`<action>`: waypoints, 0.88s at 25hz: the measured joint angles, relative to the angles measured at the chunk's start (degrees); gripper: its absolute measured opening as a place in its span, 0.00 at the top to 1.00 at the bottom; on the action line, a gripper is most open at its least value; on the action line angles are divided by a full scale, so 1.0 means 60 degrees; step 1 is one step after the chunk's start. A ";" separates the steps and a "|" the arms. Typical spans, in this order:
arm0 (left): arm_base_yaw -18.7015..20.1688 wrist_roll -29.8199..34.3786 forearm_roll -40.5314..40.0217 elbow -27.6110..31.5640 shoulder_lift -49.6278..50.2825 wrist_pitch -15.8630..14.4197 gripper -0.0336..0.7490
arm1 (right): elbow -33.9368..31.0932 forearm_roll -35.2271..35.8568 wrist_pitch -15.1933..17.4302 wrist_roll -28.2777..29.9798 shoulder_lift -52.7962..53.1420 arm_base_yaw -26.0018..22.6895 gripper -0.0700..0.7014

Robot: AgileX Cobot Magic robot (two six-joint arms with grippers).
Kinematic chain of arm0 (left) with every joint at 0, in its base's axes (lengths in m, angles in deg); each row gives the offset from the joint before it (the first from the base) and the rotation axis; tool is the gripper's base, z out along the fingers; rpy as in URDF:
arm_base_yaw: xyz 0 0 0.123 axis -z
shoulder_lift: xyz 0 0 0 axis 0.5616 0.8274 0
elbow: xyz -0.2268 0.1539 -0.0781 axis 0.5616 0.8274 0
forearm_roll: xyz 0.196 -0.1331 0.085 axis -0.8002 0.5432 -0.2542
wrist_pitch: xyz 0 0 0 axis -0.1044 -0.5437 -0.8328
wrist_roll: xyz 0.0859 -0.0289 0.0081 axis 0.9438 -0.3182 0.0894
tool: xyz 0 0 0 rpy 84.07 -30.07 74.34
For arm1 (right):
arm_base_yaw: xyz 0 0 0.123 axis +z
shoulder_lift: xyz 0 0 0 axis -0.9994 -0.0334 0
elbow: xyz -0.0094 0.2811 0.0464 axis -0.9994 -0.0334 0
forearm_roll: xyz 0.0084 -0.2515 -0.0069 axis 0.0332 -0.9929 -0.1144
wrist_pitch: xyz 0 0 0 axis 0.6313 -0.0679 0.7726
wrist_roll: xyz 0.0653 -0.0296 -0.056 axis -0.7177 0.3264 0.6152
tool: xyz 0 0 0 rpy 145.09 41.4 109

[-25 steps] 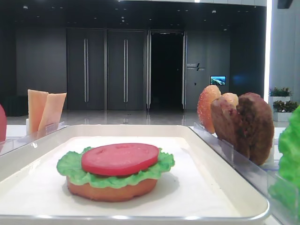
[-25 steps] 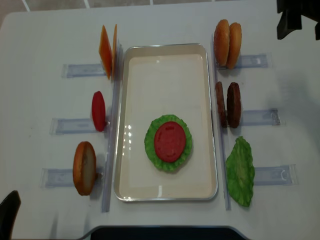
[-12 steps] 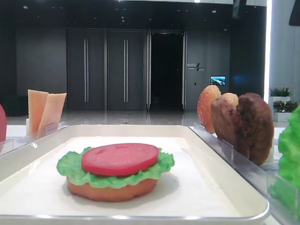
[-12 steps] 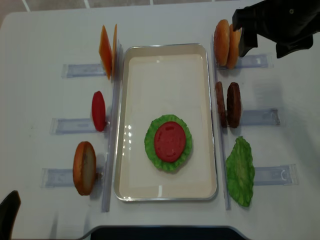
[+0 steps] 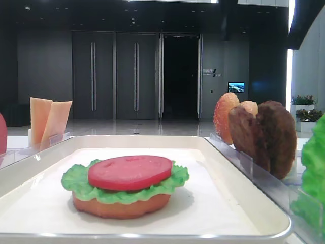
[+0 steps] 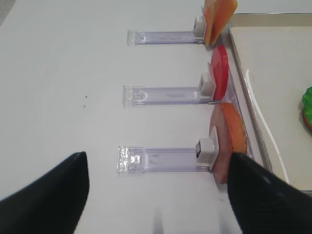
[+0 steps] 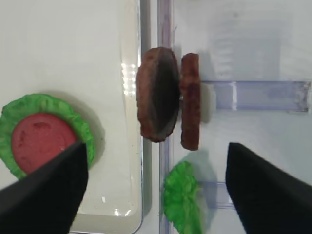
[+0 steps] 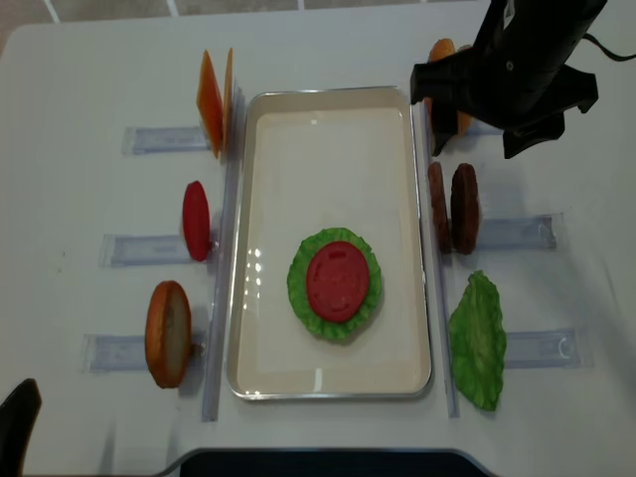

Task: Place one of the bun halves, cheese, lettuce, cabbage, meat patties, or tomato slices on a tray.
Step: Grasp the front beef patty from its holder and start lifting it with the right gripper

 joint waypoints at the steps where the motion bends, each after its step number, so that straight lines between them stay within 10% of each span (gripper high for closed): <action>1: 0.0000 0.0000 0.0000 0.0000 0.0000 0.0000 0.07 | 0.0000 -0.0051 0.0000 -0.0107 -0.0040 0.0133 0.16; 22: 0.0000 0.0000 0.0000 0.0000 0.0000 0.0000 0.07 | 0.0254 0.0150 -0.0523 -0.1058 -0.1400 0.0615 0.16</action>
